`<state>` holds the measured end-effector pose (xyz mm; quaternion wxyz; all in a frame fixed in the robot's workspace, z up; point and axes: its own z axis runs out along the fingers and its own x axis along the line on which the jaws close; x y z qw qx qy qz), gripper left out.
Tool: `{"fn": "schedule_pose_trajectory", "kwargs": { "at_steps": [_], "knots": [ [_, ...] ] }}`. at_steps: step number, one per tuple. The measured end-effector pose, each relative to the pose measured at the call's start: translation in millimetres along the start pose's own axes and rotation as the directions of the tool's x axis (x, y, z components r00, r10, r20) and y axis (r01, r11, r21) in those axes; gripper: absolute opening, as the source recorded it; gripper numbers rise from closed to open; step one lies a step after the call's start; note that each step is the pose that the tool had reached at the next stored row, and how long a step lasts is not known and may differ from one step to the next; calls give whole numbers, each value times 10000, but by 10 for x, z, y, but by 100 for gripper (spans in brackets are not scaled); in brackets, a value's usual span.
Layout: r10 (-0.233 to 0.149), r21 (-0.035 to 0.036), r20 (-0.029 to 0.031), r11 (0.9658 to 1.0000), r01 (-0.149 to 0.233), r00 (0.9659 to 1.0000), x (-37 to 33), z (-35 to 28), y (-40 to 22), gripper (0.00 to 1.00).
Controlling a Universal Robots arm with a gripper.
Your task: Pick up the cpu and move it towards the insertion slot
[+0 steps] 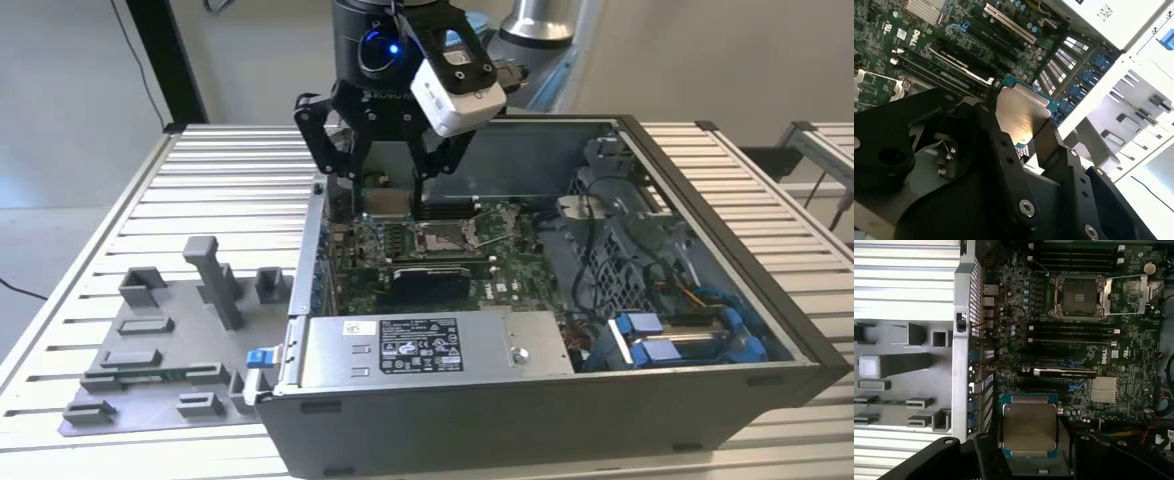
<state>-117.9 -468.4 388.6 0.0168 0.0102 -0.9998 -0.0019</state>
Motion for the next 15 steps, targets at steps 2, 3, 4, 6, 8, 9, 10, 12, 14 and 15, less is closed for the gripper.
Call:
{"fn": "schedule_pose_trajectory", "kwargs": {
  "at_steps": [2, 3, 4, 6, 8, 9, 10, 12, 14, 15],
  "knots": [
    [1, 0, -2, 10000, -1, 10000, -63, -2, -2, 0],
    [1, 0, -4, 10000, -1, 10000, -95, -3, -2, 0],
    [0, 1, -5, 10000, 0, 10000, -128, -5, -3, 0],
    [0, 0, -8, 10000, 0, 10000, -195, -6, -4, 0],
    [1, -1, -13, 10000, -1, 10000, -263, -8, -7, 0],
    [1, 0, -14, 10000, -1, 10000, -296, -10, -8, 0],
    [0, 0, -14, 10000, 0, 10000, -329, -11, -9, 0],
    [1, 0, -16, 10000, -1, 10000, -391, -13, -10, 0],
    [0, 0, -17, 10000, 0, 10000, -464, -16, -12, 0],
    [0, 0, -18, 10000, 0, 10000, -500, -17, -12, 0]
  ]
}}
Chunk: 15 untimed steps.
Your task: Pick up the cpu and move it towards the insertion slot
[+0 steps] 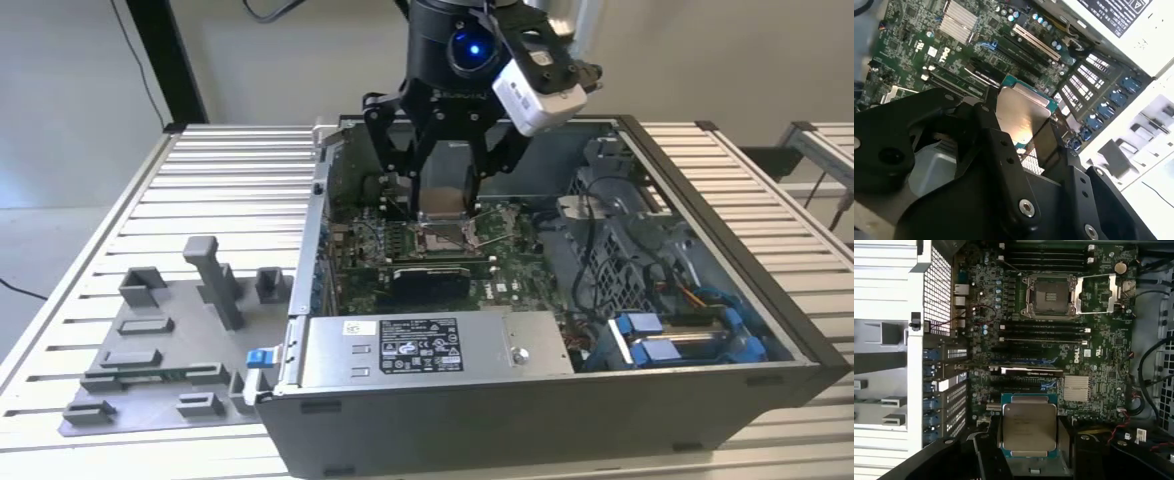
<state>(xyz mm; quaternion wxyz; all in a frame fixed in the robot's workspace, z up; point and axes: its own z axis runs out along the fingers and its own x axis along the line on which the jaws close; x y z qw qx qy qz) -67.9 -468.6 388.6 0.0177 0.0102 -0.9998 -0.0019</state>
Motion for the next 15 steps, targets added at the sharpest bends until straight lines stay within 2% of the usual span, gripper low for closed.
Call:
{"fn": "schedule_pose_trajectory", "kwargs": {
  "at_steps": [15],
  "knots": [
    [1, 0, -1, 10000, -1, 10000, -358, -13, -8, 0]
  ]
}}
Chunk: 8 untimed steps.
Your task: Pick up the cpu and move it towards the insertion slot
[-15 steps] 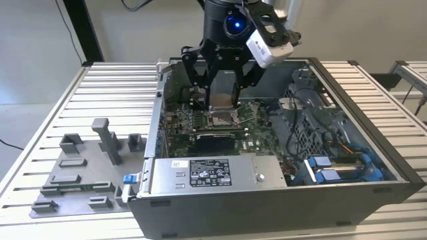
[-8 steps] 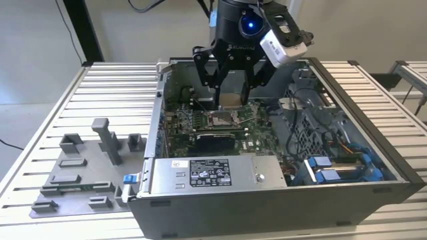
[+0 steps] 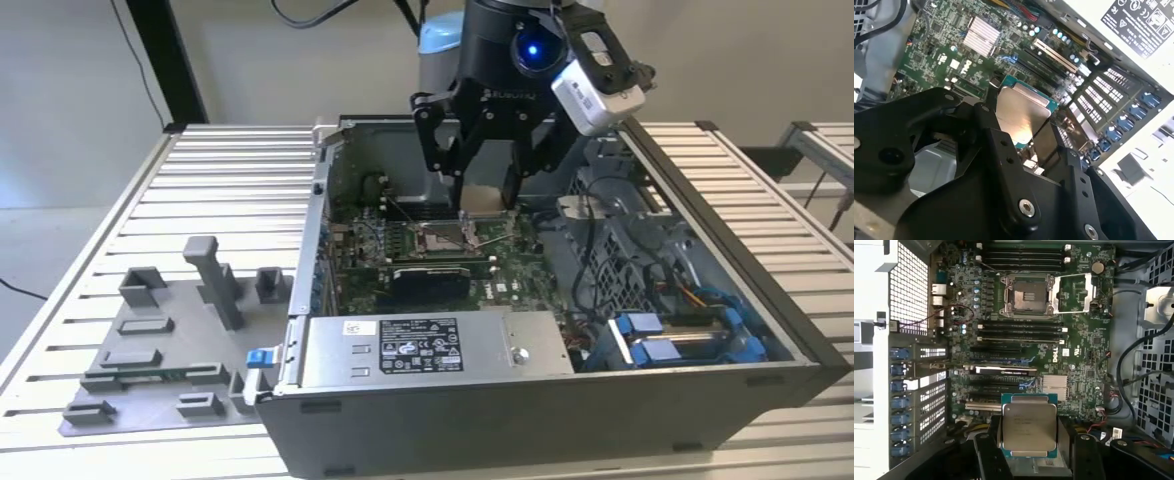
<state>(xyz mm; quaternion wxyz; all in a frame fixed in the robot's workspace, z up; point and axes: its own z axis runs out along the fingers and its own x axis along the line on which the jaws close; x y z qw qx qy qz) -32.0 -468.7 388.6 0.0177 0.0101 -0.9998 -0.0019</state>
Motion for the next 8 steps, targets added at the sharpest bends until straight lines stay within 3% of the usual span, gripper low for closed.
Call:
{"fn": "schedule_pose_trajectory", "kwargs": {
  "at_steps": [8],
  "knots": [
    [0, 0, 0, 10000, 0, 10000, -23, -1, 0, 0]
  ]
}}
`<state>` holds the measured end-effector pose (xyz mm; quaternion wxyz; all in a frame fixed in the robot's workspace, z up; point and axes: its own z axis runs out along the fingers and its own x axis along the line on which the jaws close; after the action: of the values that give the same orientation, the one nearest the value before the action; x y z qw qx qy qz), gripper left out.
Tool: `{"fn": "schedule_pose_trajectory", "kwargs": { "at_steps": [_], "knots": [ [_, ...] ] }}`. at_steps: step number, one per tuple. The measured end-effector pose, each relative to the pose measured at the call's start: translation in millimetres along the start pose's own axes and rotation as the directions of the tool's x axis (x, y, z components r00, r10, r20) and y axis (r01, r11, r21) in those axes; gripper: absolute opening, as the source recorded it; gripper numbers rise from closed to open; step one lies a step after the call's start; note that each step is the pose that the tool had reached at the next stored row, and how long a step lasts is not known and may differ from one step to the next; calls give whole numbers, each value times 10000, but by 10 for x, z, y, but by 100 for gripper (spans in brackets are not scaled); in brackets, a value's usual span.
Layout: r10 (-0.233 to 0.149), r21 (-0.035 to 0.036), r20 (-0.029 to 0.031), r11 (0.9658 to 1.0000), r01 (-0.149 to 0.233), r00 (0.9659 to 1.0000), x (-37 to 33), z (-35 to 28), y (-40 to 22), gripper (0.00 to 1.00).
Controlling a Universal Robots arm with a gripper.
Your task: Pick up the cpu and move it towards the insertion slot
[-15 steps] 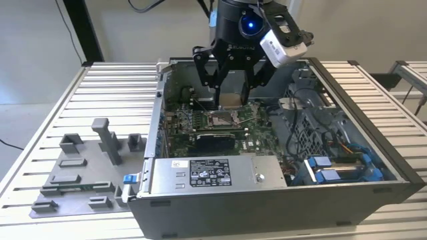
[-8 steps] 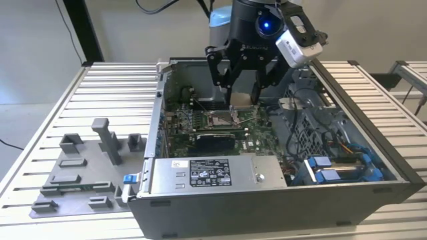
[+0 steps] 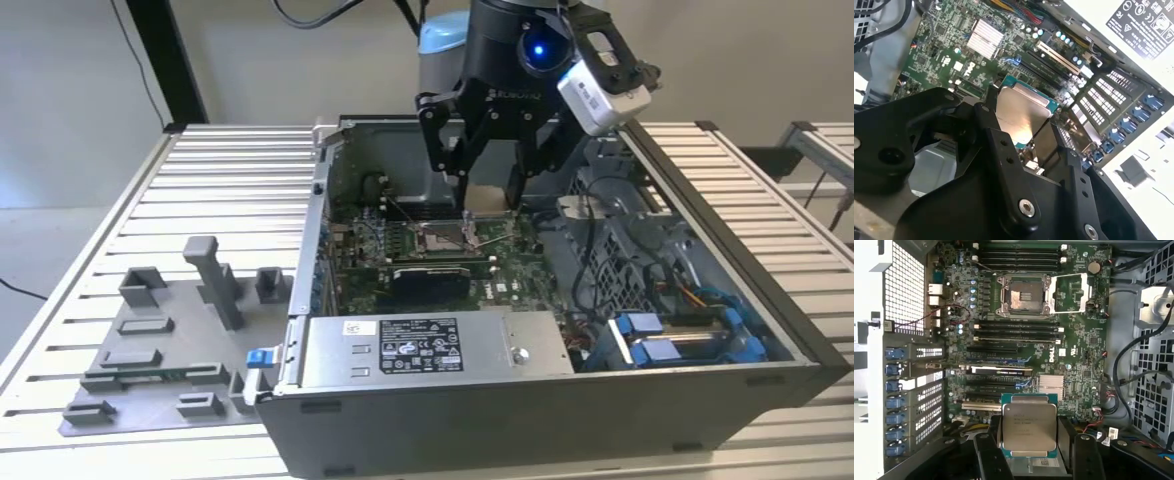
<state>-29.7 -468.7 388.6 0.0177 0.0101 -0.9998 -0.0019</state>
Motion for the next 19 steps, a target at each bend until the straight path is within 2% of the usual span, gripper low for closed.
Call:
{"fn": "schedule_pose_trajectory", "kwargs": {
  "at_steps": [5, 10, 14, 19],
  "knots": [
    [0, 0, 0, 10000, 0, 10000, -3, 0, 4, 0],
    [0, 0, 0, 10000, 0, 10000, -4, 0, 56, 0],
    [0, 0, 0, 10000, 0, 10000, -6, 2, 144, 0],
    [0, 0, 0, 10000, 0, 10000, -9, 6, 299, 0]
  ]
}}
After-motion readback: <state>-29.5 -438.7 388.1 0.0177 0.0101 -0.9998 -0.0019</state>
